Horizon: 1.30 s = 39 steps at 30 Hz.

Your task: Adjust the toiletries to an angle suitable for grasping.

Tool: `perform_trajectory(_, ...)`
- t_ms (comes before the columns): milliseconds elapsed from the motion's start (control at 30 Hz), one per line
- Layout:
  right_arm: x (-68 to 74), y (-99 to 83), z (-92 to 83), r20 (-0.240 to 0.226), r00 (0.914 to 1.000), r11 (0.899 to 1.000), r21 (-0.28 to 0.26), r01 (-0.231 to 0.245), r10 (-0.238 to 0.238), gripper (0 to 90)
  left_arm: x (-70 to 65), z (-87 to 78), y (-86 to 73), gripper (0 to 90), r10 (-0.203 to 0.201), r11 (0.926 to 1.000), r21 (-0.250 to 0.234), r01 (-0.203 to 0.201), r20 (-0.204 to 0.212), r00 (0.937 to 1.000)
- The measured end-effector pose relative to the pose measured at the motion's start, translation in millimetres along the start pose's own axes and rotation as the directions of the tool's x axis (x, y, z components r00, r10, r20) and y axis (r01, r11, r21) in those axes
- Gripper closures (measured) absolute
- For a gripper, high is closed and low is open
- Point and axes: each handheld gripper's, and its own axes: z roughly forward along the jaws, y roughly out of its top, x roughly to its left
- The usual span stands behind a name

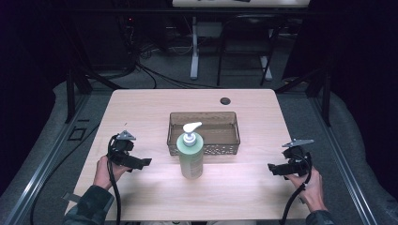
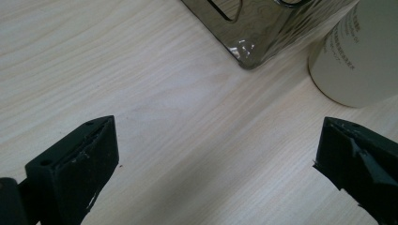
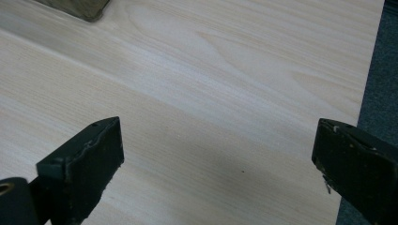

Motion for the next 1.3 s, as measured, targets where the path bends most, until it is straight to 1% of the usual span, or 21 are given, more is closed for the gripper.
perform_trajectory(100, -1.6, 1.1, -2.9, -0.001, 1.0, 1.0, -0.009, -0.005, 0.005, 2.1, -5.0, -0.3, 1.7, 0.0, 0.009, 0.9999, 0.007, -0.01, 0.009, 0.9999)
perform_trajectory(167, -3.3, 1.9, -2.9, -0.007, 0.9999, 1.0, -0.012, -0.013, 0.012, 2.2, -9.0, -0.3, 2.8, 0.0, 0.014, 0.9999, -0.004, -0.014, 0.019, 0.9997)
perform_trajectory(233, -3.7, 2.3, -2.0, -0.003, 0.9999, 1.0, -0.005, -0.012, 0.012, 2.3, -15.2, -0.7, 5.2, 0.0, 0.025, 0.9996, -0.011, -0.025, 0.027, 0.9993)
perform_trajectory(300, -3.4, 2.3, -0.8, -0.009, 0.9999, 1.0, -0.002, -0.011, 0.011, 2.5, -21.3, -0.2, 7.3, 0.0, 0.032, 0.9992, -0.023, -0.031, 0.039, 0.9987)
perform_trajectory(367, -3.4, 2.5, -0.3, -0.01, 0.9999, 1.0, 0.002, -0.005, 0.005, 2.6, -30.3, 0.8, 10.8, 0.0, 0.051, 0.9981, -0.038, -0.048, 0.06, 0.9969)
perform_trajectory(467, -3.6, 2.8, -0.6, -0.014, 0.9999, 1.0, 0.005, -0.007, 0.007, 2.6, -43.2, 1.5, 16.9, 0.0, 0.091, 0.9949, -0.053, -0.086, 0.083, 0.9924)
perform_trajectory(533, -4.2, 3.9, -1.4, -0.015, 0.9998, 1.0, 0.003, -0.009, 0.009, 2.7, -51.7, 1.6, 21.0, 0.0, 0.11, 0.9925, -0.064, -0.104, 0.096, 0.9893)
perform_trajectory(633, -5.0, 5.2, -2.3, -0.018, 0.9998, 1.0, 0.001, -0.01, 0.01, 2.7, -62.4, 1.6, 27.0, 0.0, 0.138, 0.9893, -0.064, -0.132, 0.113, 0.9839)
perform_trajectory(833, -4.0, 5.8, -0.9, -0.026, 0.9996, 1.0, 0.008, -0.01, 0.01, 2.8, -77.2, -2.9, 36.7, 0.0, 0.159, 0.9855, -0.082, -0.149, 0.146, 0.9764)
perform_trajectory(967, -2.9, 6.4, -0.5, -0.024, 0.9997, 1.0, 0.002, -0.005, 0.005, 3.4, -85.7, -5.4, 42.4, 0.0, 0.186, 0.9802, -0.098, -0.172, 0.159, 0.9697)
perform_trajectory(1100, -2.8, 6.7, 1.1, -0.031, 0.9995, 1.0, 0.013, -0.003, 0.003, 3.1, -93.3, -6.1, 49.9, 0.0, 0.212, 0.9735, -0.124, -0.192, 0.175, 0.9614)
perform_trajectory(1167, -2.7, 6.8, 1.5, -0.031, 0.9995, 1.0, 0.013, -0.006, 0.006, 3.0, -96.2, -5.8, 54.3, 0.0, 0.22, 0.9707, -0.14, -0.195, 0.188, 0.9574)
perform_trajectory(1200, -2.7, 7.1, 1.8, -0.029, 0.9996, 1.0, 0.013, -0.003, 0.003, 3.1, -98.1, -6.3, 56.4, 0.0, 0.219, 0.9696, -0.151, -0.192, 0.188, 0.9574)
perform_trajectory(1233, -2.7, 7.4, 1.6, -0.023, 0.9997, 1.0, 0.012, 0.005, -0.004, 3.3, -100.8, -7.4, 58.8, 0.0, 0.224, 0.9678, -0.155, -0.198, 0.178, 0.9581)
perform_trajectory(1267, -2.5, 7.7, 1.3, -0.023, 0.9997, 1.0, 0.008, 0.007, -0.007, 3.3, -103.8, -8.4, 60.8, 0.0, 0.225, 0.9657, -0.169, -0.197, 0.172, 0.959)
perform_trajectory(1300, -2.3, 8.0, 1.2, -0.024, 0.9997, 1.0, 0.009, 0.007, -0.007, 3.2, -106.0, -9.3, 62.9, 0.0, 0.225, 0.9654, -0.173, -0.195, 0.174, 0.9587)
